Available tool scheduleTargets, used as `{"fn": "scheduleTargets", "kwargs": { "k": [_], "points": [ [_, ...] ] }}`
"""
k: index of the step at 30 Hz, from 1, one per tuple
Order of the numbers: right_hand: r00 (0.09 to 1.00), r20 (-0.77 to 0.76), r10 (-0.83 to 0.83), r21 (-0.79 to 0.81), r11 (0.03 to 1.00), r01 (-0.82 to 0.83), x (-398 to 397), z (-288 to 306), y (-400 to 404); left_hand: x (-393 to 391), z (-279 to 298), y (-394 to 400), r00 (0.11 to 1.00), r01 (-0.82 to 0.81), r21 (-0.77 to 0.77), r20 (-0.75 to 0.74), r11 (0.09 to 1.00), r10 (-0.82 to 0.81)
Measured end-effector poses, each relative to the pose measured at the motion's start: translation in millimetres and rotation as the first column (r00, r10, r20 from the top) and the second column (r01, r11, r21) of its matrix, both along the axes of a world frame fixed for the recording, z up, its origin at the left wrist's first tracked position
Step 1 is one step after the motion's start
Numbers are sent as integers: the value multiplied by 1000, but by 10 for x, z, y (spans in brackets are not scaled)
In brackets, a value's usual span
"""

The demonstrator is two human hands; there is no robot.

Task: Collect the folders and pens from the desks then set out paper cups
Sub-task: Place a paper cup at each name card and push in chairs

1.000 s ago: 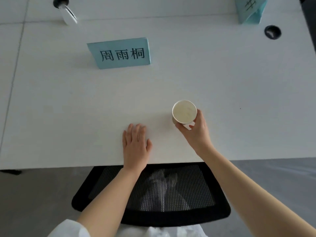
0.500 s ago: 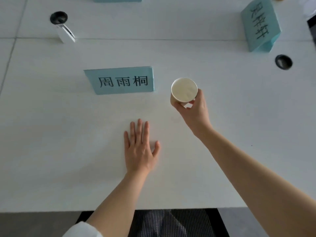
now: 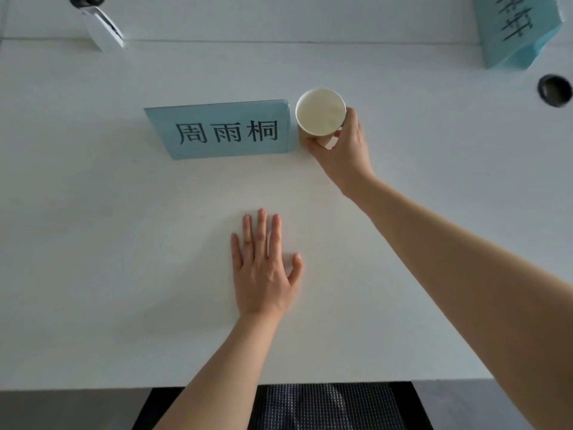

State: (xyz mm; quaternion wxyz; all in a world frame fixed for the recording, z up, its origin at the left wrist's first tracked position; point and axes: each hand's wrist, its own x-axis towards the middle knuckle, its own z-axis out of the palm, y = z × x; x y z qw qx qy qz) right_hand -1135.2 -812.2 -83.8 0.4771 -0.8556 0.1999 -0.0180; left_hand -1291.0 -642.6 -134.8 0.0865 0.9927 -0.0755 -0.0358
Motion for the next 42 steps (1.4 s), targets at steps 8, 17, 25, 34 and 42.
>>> {"fn": "scheduleTargets", "kwargs": {
  "k": [8,17,25,34,42],
  "points": [
    [998,-24,-51,65,997,52,-30,-38,25,15,13,6,1000,-8,-51,0,999,8],
    [987,-135,-91,-8,996,91,-1274,-54,-355,14,45,34,997,23,-12,-73,1000,-24],
    [948,-236,-212,19,975,223,-2564,125,-822,-196,318,-468,981,-88,-230,-191,969,44],
    [935,-288,-208,19,975,223,-4071,415,-1743,-1846,793,-1670,937,-35,-488,-319,872,-141],
    [967,-116,-227,-36,974,225,-5453,701,-2732,-3129,1117,-2924,916,-96,-588,-368,803,-160]
  ]
}}
